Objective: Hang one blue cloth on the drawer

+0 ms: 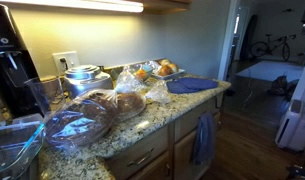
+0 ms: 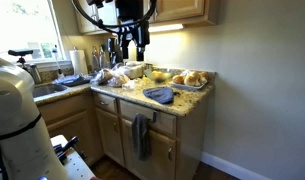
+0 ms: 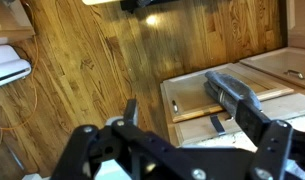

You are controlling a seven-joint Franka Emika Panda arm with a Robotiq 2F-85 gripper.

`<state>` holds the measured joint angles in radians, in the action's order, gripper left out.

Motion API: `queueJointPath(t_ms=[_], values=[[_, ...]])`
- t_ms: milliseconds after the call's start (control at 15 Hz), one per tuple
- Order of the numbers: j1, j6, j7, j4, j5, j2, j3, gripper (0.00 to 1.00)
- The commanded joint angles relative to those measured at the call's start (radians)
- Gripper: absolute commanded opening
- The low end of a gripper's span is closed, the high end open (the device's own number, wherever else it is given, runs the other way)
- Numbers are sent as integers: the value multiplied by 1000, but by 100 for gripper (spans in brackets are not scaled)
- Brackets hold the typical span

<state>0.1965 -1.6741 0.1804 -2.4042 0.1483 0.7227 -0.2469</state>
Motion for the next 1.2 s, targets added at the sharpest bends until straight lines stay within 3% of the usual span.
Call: queueJointPath(t_ms=[0, 400, 667, 1133], values=[[-3, 3, -1, 3, 1, -1, -2, 100], [-3, 3, -1, 3, 1, -1, -2, 100], [-29, -57, -5, 16, -33, -59, 1, 100], [-109, -374, 54, 32, -86, -239, 29, 100]])
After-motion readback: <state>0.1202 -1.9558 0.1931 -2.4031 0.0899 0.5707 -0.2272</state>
